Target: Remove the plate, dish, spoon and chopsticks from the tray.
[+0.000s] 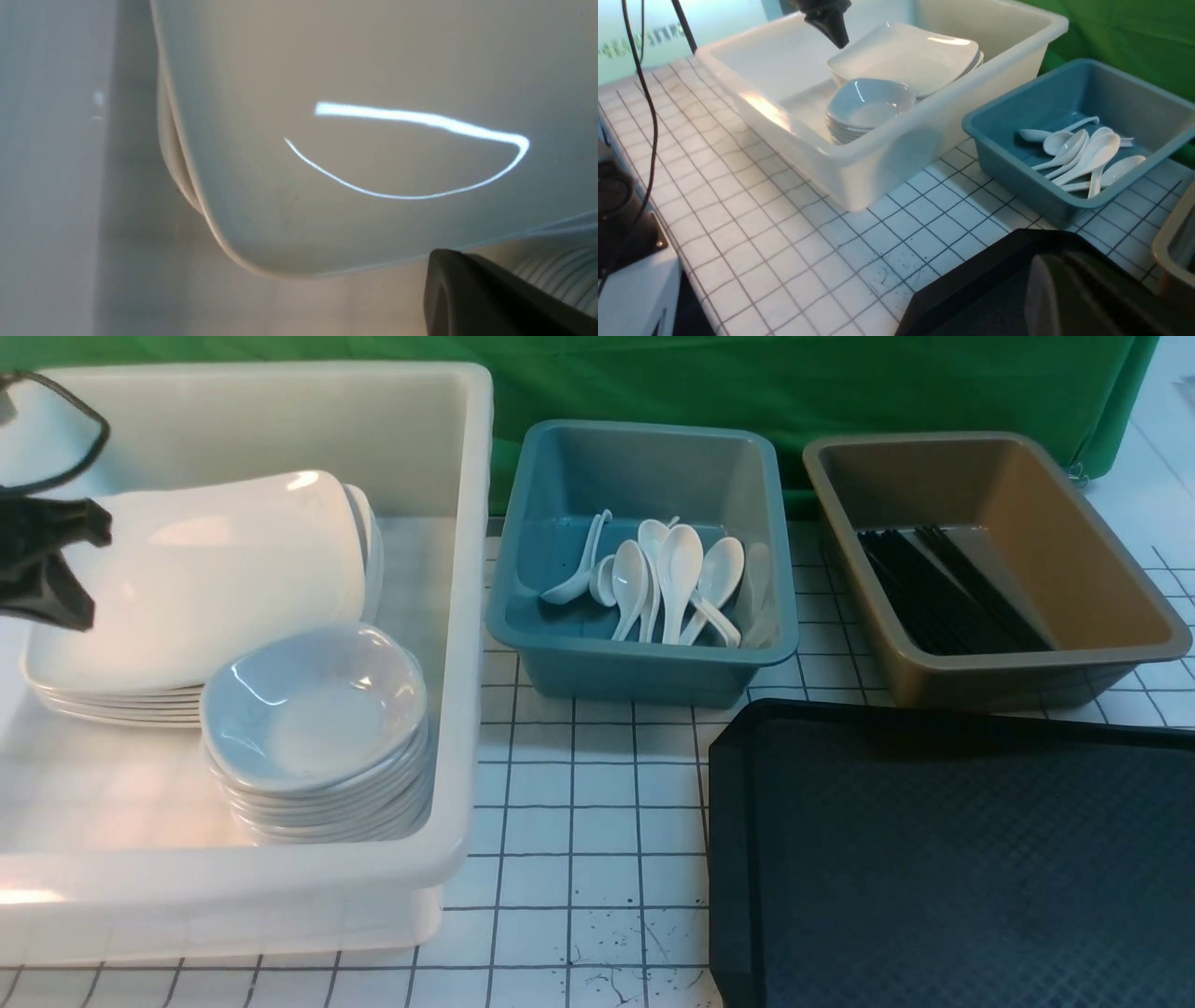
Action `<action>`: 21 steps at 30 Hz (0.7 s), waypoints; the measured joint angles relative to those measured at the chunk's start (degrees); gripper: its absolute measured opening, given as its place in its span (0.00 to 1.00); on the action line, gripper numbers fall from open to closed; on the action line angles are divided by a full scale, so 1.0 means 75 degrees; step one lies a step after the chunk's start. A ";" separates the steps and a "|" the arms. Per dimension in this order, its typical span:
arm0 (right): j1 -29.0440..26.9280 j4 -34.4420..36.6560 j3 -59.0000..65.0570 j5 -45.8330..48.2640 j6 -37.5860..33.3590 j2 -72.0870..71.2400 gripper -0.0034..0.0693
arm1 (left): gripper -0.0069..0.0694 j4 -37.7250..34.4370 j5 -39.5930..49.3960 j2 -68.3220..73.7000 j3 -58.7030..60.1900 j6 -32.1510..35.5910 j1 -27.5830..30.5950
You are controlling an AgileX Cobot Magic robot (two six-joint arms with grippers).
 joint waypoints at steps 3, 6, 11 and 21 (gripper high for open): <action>0.0000 -0.0017 -0.0057 -0.0008 -0.0163 0.0357 0.05 | 0.07 0.0316 -0.0315 0.0025 0.0235 -0.0282 -0.0033; 0.0000 -0.0010 -0.0057 -0.0008 -0.0257 0.0541 0.05 | 0.07 0.0661 -0.0897 0.0174 0.0347 -0.0560 -0.0033; 0.0000 -0.0010 -0.0057 -0.0008 -0.0284 0.0606 0.05 | 0.07 0.1115 -0.1657 0.0748 0.0347 -0.0727 -0.0033; 0.0000 -0.0003 -0.0063 -0.0008 -0.0284 0.0606 0.05 | 0.09 0.2536 -0.2716 0.1251 0.0073 -0.1250 -0.0130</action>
